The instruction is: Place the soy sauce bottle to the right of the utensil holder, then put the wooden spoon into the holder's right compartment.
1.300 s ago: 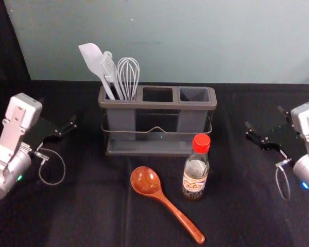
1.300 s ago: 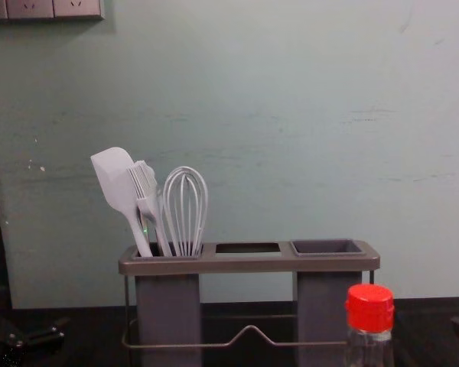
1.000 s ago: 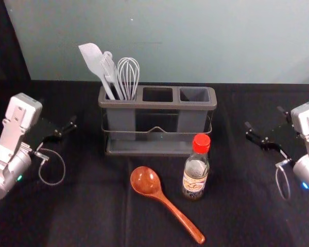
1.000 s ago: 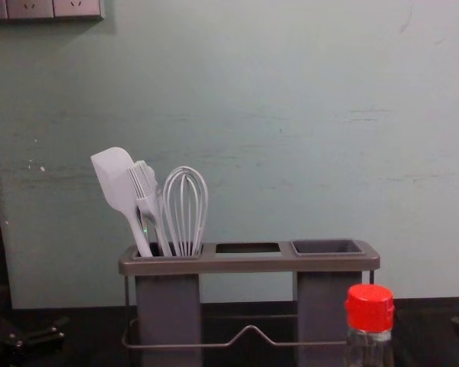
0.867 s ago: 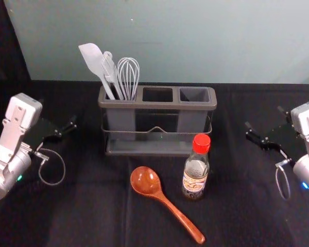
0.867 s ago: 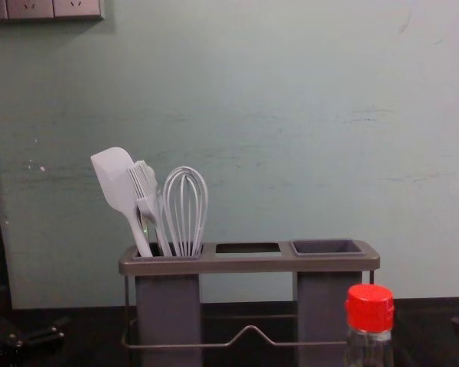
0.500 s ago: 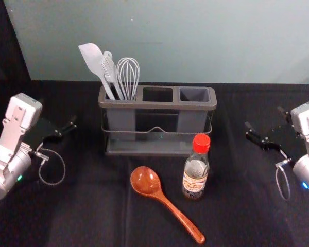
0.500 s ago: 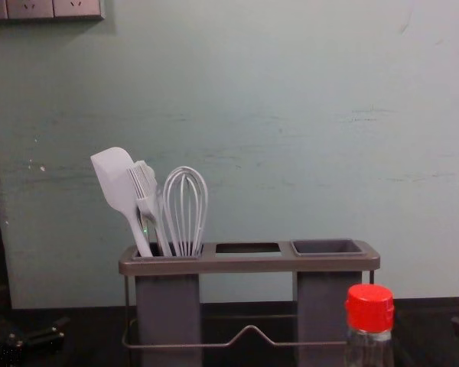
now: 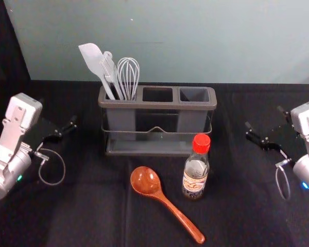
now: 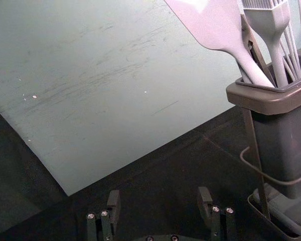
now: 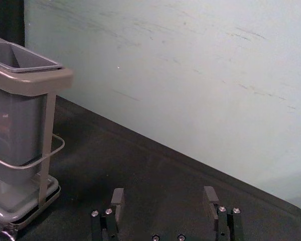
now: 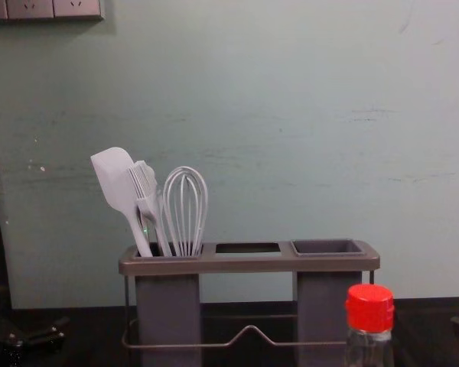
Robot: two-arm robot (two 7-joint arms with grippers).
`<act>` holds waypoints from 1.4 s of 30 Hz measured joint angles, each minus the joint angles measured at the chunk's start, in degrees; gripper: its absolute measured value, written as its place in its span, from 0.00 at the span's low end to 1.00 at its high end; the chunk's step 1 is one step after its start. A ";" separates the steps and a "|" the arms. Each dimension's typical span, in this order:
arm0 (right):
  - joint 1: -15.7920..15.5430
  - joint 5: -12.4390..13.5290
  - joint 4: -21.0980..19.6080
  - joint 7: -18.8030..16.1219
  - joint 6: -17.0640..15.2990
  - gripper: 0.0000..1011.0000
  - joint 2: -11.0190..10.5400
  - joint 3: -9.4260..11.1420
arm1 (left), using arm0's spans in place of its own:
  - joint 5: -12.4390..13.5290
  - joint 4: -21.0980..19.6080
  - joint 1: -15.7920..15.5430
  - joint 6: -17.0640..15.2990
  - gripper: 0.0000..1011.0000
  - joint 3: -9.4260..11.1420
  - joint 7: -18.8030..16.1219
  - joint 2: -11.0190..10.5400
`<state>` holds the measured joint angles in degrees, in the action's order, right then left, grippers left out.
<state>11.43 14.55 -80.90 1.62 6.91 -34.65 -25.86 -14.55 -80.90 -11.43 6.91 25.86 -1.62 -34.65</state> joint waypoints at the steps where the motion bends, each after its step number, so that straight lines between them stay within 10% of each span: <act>1: 0.00 0.00 0.00 0.00 0.00 0.99 0.00 0.00 | 0.00 0.00 0.00 0.00 0.99 0.00 0.00 0.00; 42: 0.00 0.00 0.00 0.00 0.00 0.99 0.00 0.00 | 0.00 0.00 0.00 0.00 0.99 0.00 0.00 0.00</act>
<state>11.43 14.55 -80.90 1.62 6.91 -34.65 -25.86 -14.55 -80.90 -11.43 6.91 25.86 -1.62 -34.64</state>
